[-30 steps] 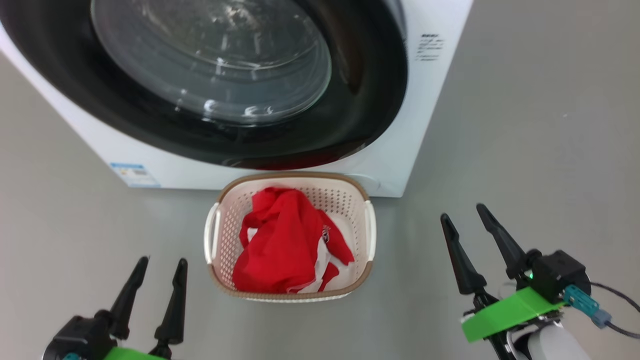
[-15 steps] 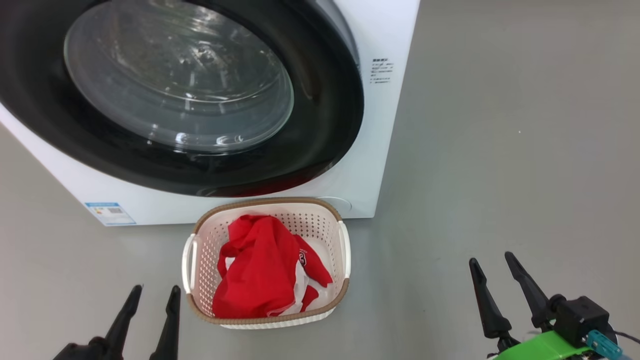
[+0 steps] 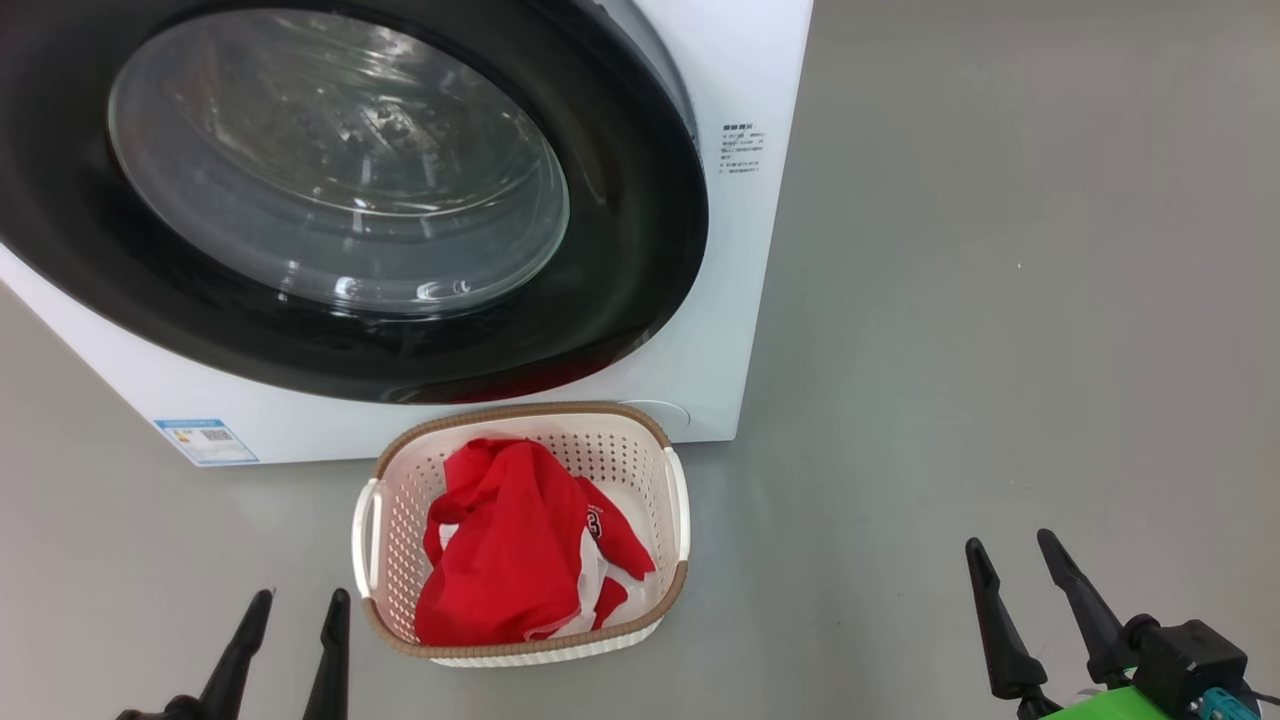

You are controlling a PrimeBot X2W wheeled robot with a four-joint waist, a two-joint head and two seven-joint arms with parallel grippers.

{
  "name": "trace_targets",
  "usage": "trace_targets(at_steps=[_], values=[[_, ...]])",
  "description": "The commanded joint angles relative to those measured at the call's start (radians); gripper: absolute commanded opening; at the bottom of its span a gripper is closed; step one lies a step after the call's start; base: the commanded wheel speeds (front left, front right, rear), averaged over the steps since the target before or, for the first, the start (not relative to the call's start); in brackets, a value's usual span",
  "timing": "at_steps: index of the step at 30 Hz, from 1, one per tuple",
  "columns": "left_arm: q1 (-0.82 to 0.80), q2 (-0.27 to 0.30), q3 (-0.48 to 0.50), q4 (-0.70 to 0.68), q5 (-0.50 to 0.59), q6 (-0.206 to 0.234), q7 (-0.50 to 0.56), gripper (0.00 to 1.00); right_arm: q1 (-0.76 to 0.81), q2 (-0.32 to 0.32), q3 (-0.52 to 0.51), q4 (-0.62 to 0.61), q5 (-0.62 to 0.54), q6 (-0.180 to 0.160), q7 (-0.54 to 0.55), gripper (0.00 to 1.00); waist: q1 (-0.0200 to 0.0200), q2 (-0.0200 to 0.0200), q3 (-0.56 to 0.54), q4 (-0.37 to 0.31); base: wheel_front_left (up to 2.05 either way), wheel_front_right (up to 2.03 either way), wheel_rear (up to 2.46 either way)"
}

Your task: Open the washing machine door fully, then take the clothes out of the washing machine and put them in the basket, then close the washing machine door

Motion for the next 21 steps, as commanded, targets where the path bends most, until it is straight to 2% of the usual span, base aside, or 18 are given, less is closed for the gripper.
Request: trace_targets(at_steps=[1,14,15,21], values=[[-0.012,0.015,0.04,-0.031,0.0,0.001,-0.009,1.0,-0.009,-0.012,0.017,-0.026,0.002,-0.001,-0.006,1.0,0.0,0.0,0.003,0.001,0.0,0.0,0.0],[-0.014,0.016,0.04,-0.036,-0.018,0.001,-0.009,1.0,-0.012,-0.012,0.017,-0.023,0.005,-0.001,-0.006,1.0,0.0,0.0,0.002,0.002,0.0,0.0,0.0],[0.0,0.0,0.003,-0.009,-0.016,0.0,0.0,0.0,-0.001,0.001,-0.007,-0.001,0.002,0.0,0.0,0.0,0.0,0.0,0.002,0.002,0.0,0.0,0.0],[-0.002,-0.021,-0.009,0.032,-0.042,0.0,0.011,0.0,-0.002,0.011,-0.004,0.041,0.027,0.0,0.004,0.0,0.0001,0.0,0.001,0.002,0.0,0.0,0.0]])
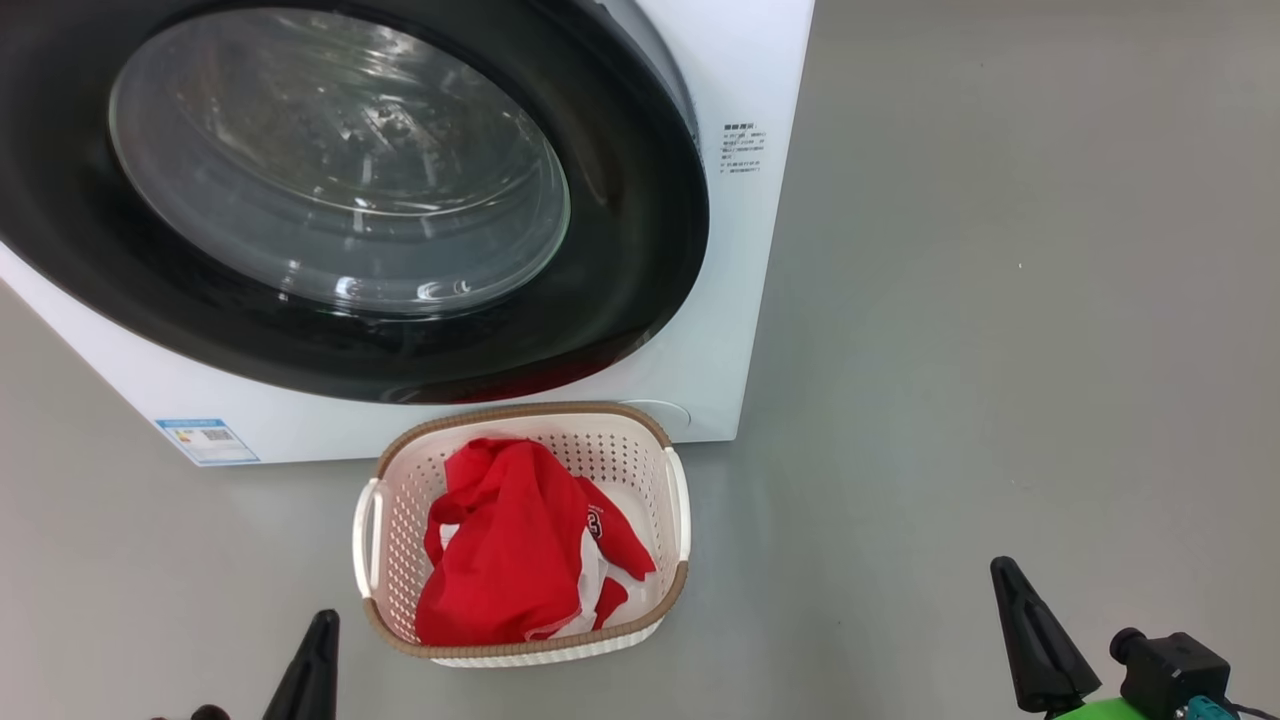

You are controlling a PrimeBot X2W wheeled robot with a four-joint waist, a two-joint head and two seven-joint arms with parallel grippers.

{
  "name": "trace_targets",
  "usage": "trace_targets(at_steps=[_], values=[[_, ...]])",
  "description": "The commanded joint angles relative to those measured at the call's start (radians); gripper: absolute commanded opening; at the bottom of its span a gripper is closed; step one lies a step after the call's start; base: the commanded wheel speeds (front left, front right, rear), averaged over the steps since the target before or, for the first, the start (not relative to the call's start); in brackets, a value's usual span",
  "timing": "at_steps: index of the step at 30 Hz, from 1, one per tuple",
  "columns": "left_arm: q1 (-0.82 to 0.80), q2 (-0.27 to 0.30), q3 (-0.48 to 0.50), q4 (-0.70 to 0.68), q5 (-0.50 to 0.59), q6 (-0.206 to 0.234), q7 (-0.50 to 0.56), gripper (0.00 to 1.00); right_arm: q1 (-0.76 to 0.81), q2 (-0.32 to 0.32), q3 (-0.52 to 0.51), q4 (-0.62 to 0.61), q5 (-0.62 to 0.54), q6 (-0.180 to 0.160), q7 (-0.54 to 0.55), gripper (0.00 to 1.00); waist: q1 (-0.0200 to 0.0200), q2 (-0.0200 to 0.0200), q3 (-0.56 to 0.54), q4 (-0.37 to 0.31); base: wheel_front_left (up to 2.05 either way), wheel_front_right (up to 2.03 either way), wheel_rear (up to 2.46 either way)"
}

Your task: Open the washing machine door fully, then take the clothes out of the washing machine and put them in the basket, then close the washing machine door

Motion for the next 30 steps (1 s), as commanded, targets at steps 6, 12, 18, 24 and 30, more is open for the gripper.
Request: trace_targets(at_steps=[6,12,18,24,30], values=[[-0.008,0.013,0.009,-0.018,-0.075,0.001,0.014,0.0,-0.009,-0.012,0.003,-0.022,0.088,0.0,0.015,0.0,0.0017,0.0,-0.009,0.002,0.0,0.0,0.0],[-0.018,0.011,0.012,-0.013,-0.136,0.001,0.029,0.0,-0.022,-0.018,0.004,-0.018,0.155,0.0,0.028,0.0,0.0001,0.0,-0.012,0.003,0.0,0.0,0.0],[-0.028,0.009,0.015,-0.008,-0.198,0.0,0.045,0.0,-0.033,-0.023,0.005,-0.016,0.222,0.0,0.041,0.0,0.0,0.0,-0.017,0.004,0.0,0.0,0.0],[-0.037,0.007,0.018,-0.004,-0.259,0.0,0.06,0.0,-0.043,-0.028,0.005,-0.014,0.289,0.0,0.055,0.0,0.0,0.0,-0.022,0.006,0.0,0.0,0.0],[-0.045,0.004,0.022,-0.001,-0.32,0.0,0.076,0.0,-0.053,-0.032,0.004,-0.013,0.354,0.0,0.07,0.0,0.0,0.0,-0.027,0.007,0.0,0.0,0.0]])
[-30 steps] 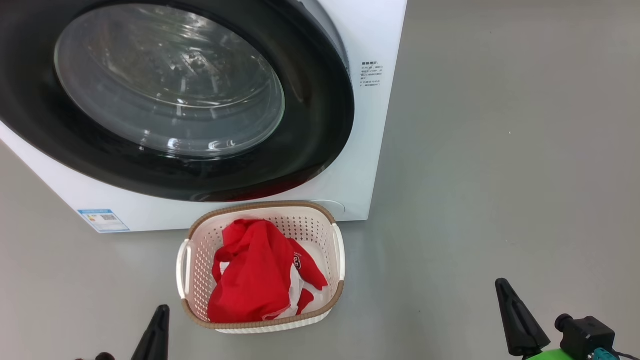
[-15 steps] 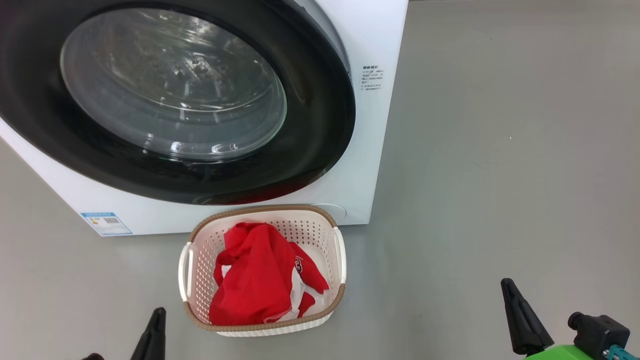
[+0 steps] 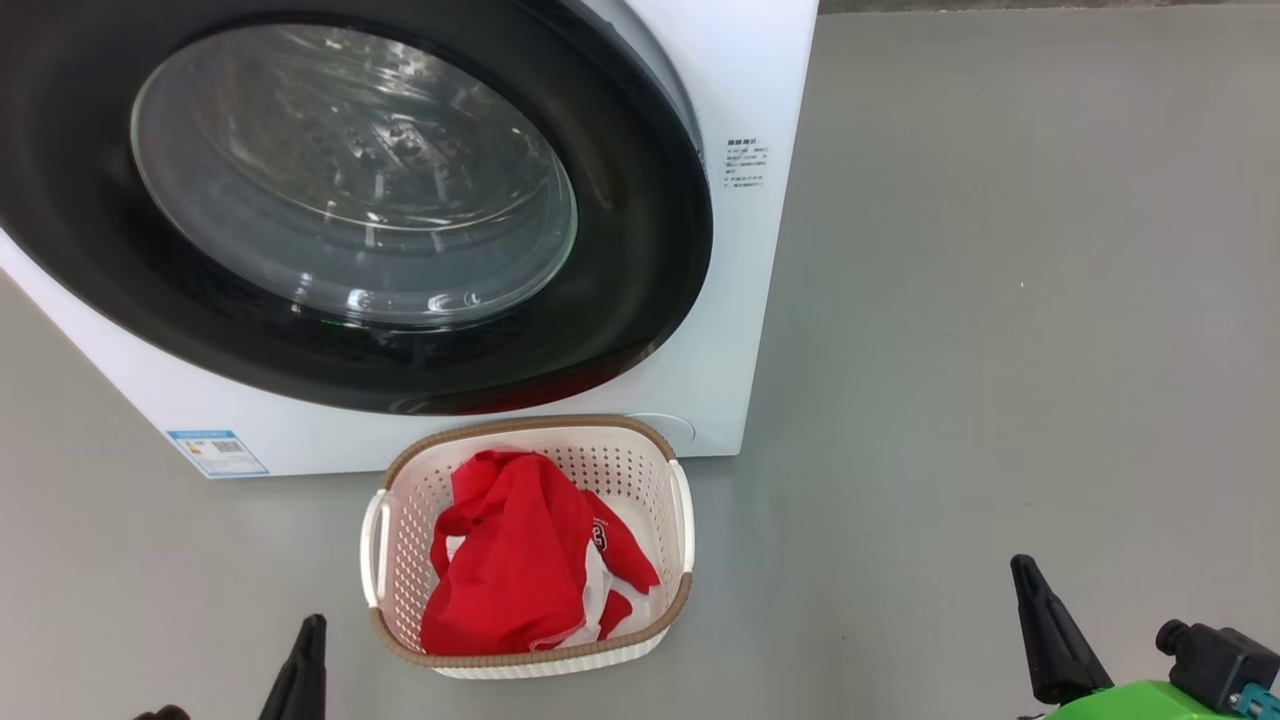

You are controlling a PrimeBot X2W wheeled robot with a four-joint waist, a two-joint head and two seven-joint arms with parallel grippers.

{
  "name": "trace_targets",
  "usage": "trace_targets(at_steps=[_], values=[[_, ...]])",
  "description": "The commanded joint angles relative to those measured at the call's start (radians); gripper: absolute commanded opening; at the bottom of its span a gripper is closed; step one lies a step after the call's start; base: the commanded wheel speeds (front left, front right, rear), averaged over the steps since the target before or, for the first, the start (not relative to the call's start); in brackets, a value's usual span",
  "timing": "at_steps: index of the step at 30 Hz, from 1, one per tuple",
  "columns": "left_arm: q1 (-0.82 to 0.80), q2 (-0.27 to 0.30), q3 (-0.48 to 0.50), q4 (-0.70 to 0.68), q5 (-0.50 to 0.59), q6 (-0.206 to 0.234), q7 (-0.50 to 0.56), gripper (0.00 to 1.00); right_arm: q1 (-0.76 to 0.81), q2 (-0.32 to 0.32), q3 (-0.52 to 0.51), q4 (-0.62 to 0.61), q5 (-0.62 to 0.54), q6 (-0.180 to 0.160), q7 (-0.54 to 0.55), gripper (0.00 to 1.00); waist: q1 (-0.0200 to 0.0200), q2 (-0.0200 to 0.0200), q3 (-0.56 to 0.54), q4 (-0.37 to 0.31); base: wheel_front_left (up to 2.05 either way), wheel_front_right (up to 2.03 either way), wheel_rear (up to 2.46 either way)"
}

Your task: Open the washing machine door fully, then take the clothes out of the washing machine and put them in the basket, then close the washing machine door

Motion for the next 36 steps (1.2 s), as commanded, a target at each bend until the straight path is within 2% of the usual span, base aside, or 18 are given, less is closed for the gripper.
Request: trace_targets(at_steps=[1,36], values=[[-0.038,0.007,0.018,-0.019,-0.027,0.0,0.008,0.0,-0.045,-0.019,0.004,-0.021,0.04,0.0,0.005,0.0,-0.0001,0.0,-0.001,0.0,0.0,0.0,0.0],[-0.084,-0.011,0.045,-0.007,-0.368,0.0,0.102,0.0,-0.101,-0.034,-0.011,-0.013,0.404,-0.001,0.096,0.0,-0.0001,0.0,-0.03,0.008,0.0,0.0,0.0]])
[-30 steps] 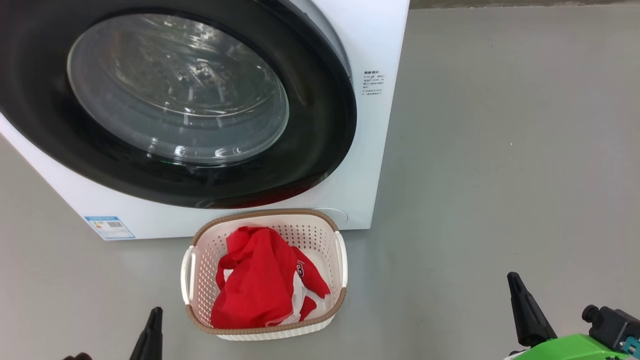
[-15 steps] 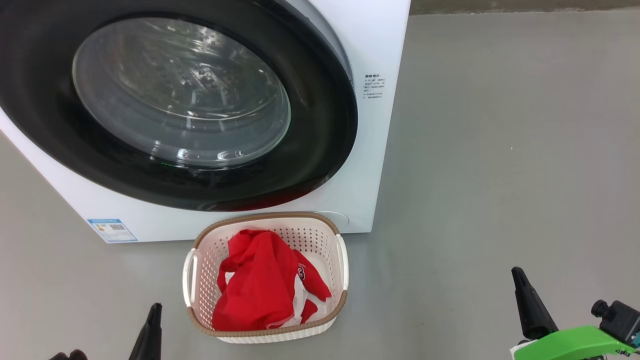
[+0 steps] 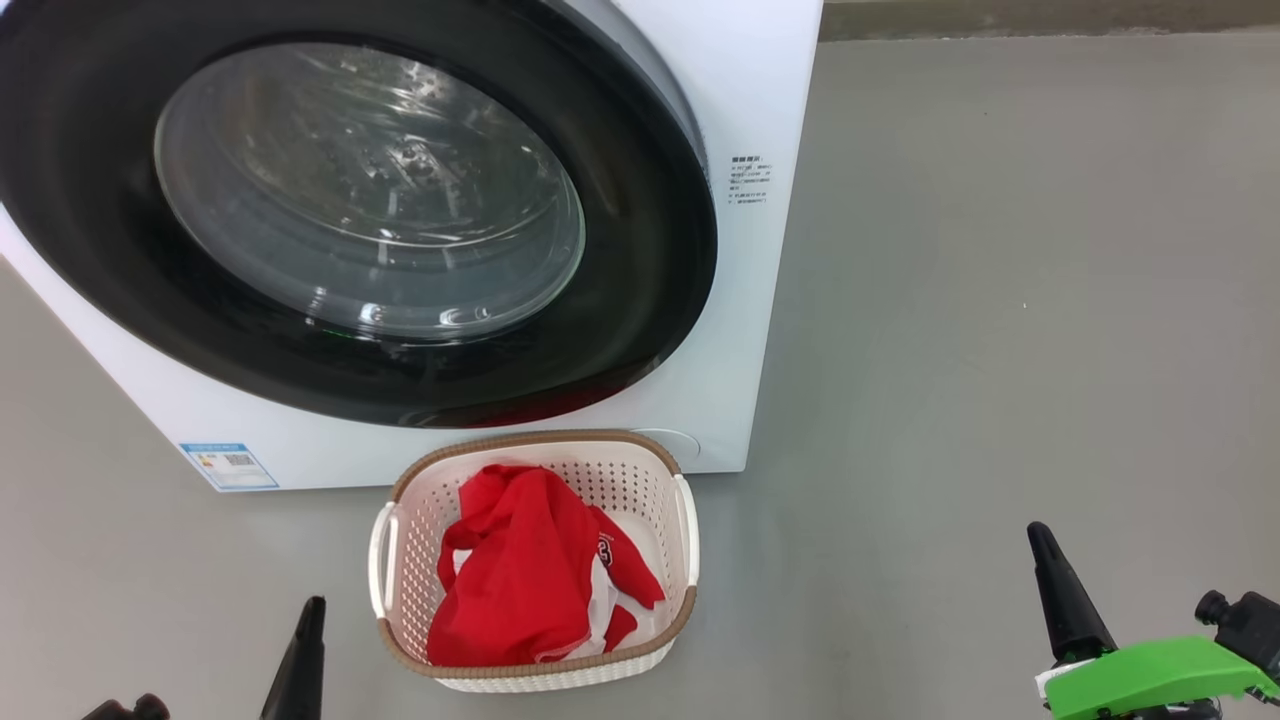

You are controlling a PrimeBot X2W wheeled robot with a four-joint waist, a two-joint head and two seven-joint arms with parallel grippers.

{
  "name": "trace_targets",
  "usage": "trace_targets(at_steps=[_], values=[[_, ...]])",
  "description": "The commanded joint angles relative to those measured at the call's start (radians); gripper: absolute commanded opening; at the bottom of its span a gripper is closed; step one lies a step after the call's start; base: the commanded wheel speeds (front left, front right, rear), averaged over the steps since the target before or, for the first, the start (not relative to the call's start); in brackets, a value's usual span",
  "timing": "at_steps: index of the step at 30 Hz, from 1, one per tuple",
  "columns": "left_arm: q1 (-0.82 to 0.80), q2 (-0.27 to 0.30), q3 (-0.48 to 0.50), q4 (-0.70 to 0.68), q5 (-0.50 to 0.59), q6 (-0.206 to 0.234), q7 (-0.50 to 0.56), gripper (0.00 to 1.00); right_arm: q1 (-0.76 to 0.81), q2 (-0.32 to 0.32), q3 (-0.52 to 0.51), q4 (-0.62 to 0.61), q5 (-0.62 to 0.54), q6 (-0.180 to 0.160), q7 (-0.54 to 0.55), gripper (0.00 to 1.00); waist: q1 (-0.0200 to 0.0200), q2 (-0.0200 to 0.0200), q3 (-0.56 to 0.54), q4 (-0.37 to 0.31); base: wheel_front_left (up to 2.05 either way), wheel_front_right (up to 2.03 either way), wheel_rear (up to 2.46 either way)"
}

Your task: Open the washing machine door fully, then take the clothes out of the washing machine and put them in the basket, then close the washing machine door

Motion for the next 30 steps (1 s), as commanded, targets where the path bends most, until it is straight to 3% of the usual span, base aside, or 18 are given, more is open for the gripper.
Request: trace_targets(at_steps=[1,30], values=[[-0.044,0.012,0.027,-0.018,-0.034,0.0,0.009,0.0,-0.043,-0.016,0.0,-0.023,0.041,-0.001,0.006,0.0,-0.0001,0.0,-0.002,0.0,0.0,0.0,0.0],[-0.083,-0.005,0.054,-0.007,-0.311,0.0,0.09,0.0,-0.09,-0.022,-0.02,-0.016,0.333,-0.001,0.087,0.0,-0.0001,0.0,-0.026,0.007,0.0,0.0,0.0]])
